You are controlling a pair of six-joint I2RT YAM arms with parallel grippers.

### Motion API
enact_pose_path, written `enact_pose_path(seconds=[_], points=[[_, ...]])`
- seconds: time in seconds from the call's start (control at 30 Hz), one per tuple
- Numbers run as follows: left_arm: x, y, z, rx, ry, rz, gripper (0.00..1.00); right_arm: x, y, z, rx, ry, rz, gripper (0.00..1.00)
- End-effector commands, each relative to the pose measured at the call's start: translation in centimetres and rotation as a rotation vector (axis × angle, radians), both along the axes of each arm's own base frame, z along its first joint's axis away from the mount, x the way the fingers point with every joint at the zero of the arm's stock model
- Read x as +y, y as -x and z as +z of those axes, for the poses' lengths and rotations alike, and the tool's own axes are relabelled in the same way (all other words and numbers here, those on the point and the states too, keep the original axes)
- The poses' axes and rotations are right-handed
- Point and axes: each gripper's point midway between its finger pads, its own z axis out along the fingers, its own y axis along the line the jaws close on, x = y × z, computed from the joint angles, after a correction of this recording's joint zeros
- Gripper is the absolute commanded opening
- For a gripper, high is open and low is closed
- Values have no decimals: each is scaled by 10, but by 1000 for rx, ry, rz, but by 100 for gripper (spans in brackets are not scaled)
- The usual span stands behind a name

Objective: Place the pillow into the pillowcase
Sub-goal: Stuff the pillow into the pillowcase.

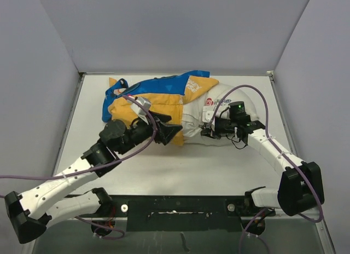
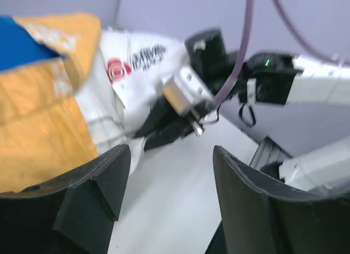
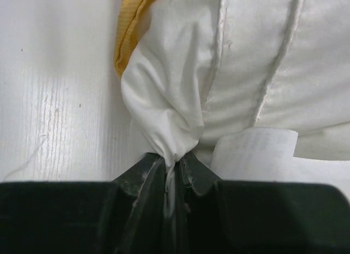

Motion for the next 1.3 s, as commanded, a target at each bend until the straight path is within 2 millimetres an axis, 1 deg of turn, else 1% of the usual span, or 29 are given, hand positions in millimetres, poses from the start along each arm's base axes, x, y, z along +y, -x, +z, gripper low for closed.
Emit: enact_pose_path(seconds=[0.0, 0.03, 0.1, 0.13, 0.17, 0.23, 0.3, 0.4, 0.5, 0.53, 0.6, 0.67, 0.77, 0.8, 0.9, 0.97, 1.03, 1.07, 1.1, 1.13, 1.17, 1.2, 1.23, 1.27], points=[[28, -16, 11, 5, -265, 145, 69, 14, 10, 8, 103, -79, 45, 0], [23, -26, 9, -1, -346, 149, 73, 14, 10, 8, 107, -81, 43, 0], [15, -43, 13, -20, -484, 150, 80, 14, 10, 8, 116, -85, 42, 0], [9, -53, 30, -41, -516, 149, 82, 14, 11, 9, 117, -88, 43, 0], [6, -63, 28, -35, -572, 147, 83, 14, 11, 9, 121, -91, 41, 0], [7, -89, 24, -12, -657, 161, 83, 13, 11, 10, 126, -98, 37, 0], [8, -111, 14, 28, -710, 168, 82, 13, 11, 11, 135, -104, 35, 0], [0, -130, 0, 69, -748, 136, 80, 12, 12, 13, 139, -112, 36, 0], [-15, -139, -6, 82, -749, 101, 78, 12, 11, 14, 139, -115, 35, 0], [-21, -140, -9, 89, -746, 89, 74, 12, 11, 14, 140, -115, 35, 0], [-29, -144, -12, 105, -733, 70, 58, 12, 12, 14, 143, -116, 36, 0], [-38, -144, -14, 111, -714, 43, 53, 12, 12, 13, 148, -116, 36, 0], [-48, -146, -9, 97, -677, 21, 38, 13, 12, 13, 153, -118, 38, 0], [-50, -147, -7, 90, -666, 19, 30, 13, 12, 13, 156, -119, 38, 0], [-59, -150, 1, 59, -638, -2, 0, 14, 12, 14, 167, -124, 39, 0], [-68, -148, 5, 47, -612, -52, 0, 15, 12, 17, 174, -131, 38, 0], [-83, -138, 15, 39, -536, -144, 0, 17, 10, 24, 182, -150, 32, 0], [-94, -134, 27, 23, -471, -190, 0, 18, 8, 30, 183, -163, 27, 0], [-102, -124, 38, 29, -411, -254, 0, 20, 4, 38, 173, -177, 21, 0], [-113, -117, 62, 5, -318, -304, 0, 22, -2, 51, 159, -198, 15, 0], [-121, -106, 88, 11, -215, -357, 0, 22, -11, 70, 137, -232, 4, 0], [-127, -96, 117, -36, -126, -418, 0, 22, -20, 95, 125, -283, -6, 0], [-130, -82, 146, -24, -24, -474, 0, 20, -29, 123, 107, -339, -13, 0], [-131, -69, 171, -43, 48, -520, 0, 17, -37, 150, 88, -389, -19, 0]])
